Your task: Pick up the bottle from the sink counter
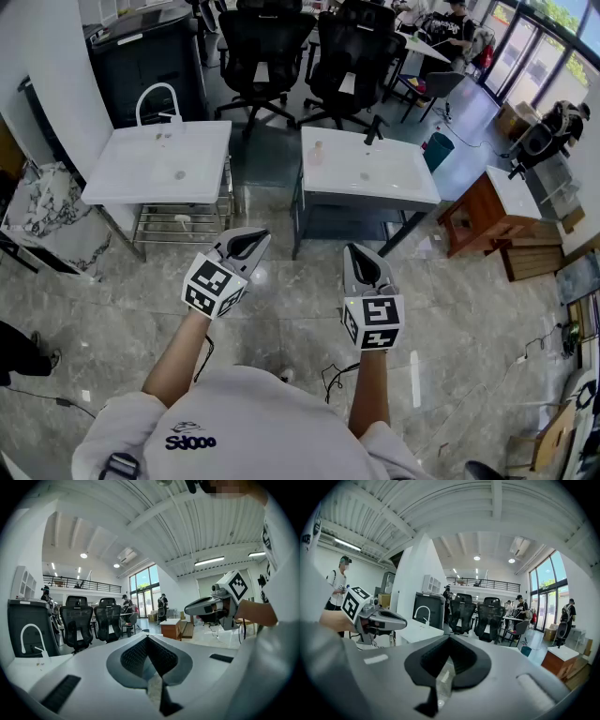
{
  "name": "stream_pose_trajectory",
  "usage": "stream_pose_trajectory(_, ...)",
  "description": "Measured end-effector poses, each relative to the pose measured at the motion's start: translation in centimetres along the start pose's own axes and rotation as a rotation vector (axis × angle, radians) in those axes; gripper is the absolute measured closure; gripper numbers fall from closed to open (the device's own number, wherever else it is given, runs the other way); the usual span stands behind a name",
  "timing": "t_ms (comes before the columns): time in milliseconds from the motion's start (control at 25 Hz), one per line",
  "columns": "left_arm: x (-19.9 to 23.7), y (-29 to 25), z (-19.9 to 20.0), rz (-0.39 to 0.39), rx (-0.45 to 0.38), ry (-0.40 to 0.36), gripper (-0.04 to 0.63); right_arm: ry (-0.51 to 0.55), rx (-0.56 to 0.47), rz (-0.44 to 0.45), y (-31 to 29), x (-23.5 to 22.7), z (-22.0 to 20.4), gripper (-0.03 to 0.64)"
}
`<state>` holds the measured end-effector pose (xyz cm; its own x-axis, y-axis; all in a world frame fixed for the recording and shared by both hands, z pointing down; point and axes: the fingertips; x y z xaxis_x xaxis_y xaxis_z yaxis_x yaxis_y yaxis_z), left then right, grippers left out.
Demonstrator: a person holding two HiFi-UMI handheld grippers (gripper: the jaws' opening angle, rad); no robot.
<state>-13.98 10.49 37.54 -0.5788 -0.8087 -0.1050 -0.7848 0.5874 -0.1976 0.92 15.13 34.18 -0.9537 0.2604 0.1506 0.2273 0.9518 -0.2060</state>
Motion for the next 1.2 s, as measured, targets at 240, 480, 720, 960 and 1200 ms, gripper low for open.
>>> stream_pose_trajectory(240, -0.5, -0.8, 0.4, 0.001, 0.002, -0.002, 0.591, 0.01, -0.007, 0.015, 0.3, -0.4, -0.1, 0.607)
stream_pose_trajectory(480, -1.2, -1.9, 1.4, 0.001, -0.033, 0.004, 0.591, -0.004, -0.028, 0.033, 0.5, -1.9, -0.6, 0.607)
stream_pose_trajectory(720, -2.5, -3.5, 1.3, 0.019, -0.009, 0.01, 0.591, -0.003, -0.015, 0.046, 0.8, -3.8, -1.7, 0.606)
stream_pose_trajectory(960, -3.8, -5.2, 1.4, 0.045, -0.019, 0.047, 0.592, -0.014, -0.01, 0.068, 1.2, -6.5, -2.6, 0.606)
stream_pose_trajectory(1200, -4.0, -6.6, 1.4, 0.064, -0.014, 0.056, 0.591, -0.03, -0.01, 0.071, 0.8, -8.2, -3.0, 0.606)
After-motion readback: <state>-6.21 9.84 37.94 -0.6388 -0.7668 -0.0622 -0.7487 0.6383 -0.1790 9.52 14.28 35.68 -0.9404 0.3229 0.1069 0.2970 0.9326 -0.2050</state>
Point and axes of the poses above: the fingertips, and each gripper's own axes: y backward along the fingers, x to its left, z out of its top, and after that the axes turned 2 degrees about x, right-handed
